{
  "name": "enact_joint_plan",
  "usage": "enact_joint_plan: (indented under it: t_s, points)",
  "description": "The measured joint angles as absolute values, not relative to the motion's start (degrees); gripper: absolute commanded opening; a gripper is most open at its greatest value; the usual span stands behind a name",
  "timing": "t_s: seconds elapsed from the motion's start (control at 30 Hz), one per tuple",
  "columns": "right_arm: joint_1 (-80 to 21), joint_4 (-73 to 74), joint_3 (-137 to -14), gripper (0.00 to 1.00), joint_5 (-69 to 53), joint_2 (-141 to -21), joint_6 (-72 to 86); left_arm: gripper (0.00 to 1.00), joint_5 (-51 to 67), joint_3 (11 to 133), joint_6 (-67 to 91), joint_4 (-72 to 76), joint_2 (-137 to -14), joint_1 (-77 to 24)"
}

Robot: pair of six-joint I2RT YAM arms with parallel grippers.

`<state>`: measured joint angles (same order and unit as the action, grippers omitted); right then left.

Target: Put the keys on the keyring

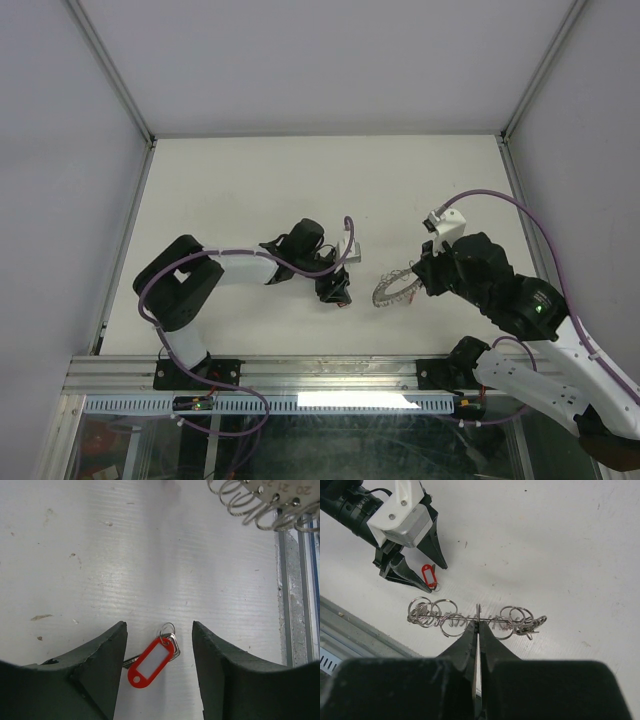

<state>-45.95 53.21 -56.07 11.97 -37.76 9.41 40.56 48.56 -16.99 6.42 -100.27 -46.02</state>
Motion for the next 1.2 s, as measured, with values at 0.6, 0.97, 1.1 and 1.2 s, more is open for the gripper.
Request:
enact_joint_plan:
  t_s: [0.6,0.97,1.1,1.2]
  points:
    - [-46.0,53.5,-56.8,0.00,11.5,-37.8,10.2,0.50,41.1,48.5,-20.6,2.3,-101.6,-47.9]
    - [-46.0,53.4,-56.8,0.00,11.1,-37.8,10.3,0.39,40.9,49.6,-21.8,1.3,-102.3,-48.1]
    - [-46.0,53.4,-56.8,0.00,11.1,-37.8,10.3,0.32,40.4,49.8,-22.3,1.1,-102.6,-48.8]
    - [-46.0,53.4,-56.8,0.00,11.1,-37.8,10.3,0.25,39.9,50.0,-23.0,0.6,-102.6,-49.7]
